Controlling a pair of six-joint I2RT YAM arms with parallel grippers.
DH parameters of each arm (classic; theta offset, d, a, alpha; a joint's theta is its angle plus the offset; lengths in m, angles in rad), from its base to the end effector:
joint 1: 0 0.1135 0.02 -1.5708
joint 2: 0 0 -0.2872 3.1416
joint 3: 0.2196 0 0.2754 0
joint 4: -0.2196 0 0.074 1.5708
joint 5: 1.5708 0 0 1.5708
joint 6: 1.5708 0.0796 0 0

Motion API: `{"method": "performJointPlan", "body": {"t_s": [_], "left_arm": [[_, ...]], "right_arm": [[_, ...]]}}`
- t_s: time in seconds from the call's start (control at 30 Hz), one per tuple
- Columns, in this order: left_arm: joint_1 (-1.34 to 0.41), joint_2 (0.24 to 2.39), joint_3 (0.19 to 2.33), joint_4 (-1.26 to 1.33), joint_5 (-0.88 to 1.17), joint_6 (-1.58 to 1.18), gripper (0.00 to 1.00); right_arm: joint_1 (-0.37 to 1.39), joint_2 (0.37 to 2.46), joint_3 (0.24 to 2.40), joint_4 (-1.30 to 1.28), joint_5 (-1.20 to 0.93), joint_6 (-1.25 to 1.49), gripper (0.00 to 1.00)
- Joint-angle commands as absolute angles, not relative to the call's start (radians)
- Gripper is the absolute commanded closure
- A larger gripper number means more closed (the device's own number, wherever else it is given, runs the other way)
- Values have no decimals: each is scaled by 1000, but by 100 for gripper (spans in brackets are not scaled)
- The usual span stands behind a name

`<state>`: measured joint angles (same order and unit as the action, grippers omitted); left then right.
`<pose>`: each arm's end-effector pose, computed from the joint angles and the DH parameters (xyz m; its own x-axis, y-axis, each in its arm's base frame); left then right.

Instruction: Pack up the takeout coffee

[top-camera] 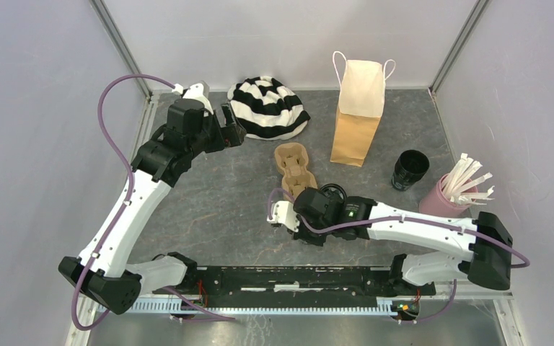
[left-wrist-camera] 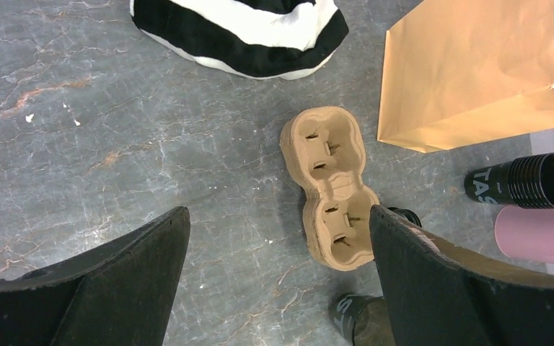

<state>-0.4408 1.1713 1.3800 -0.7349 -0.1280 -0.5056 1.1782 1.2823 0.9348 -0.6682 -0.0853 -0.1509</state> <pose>0.2676 -0.1150 0.4156 -0.5540 -0.2698 -0.7876 0.0629 0.9298 -0.3627 0.1055 0.2726 0.2234 -0.1805 -0.8273 -0.5319 -0.9760 0.2178 -0.0076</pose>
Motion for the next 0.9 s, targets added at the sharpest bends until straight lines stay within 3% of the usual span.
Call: {"method": "performJointPlan", "body": {"t_s": [0.0, 0.47, 0.73, 0.87], "left_arm": [[-445, 1172, 1411, -727, -109, -560, 0], [-445, 1206, 1439, -759, -40, -549, 0], [-445, 1155, 1393, -760, -26, -582, 0], [-445, 1139, 1387, -761, -19, -589, 0]], "right_arm": [[1180, 1221, 927, -593, -28, -109, 100], [1169, 1238, 900, -564, -47, -104, 97], [1162, 1217, 882, -568, -32, -70, 85], [1163, 1210, 962, -629, -7, -50, 70]]}}
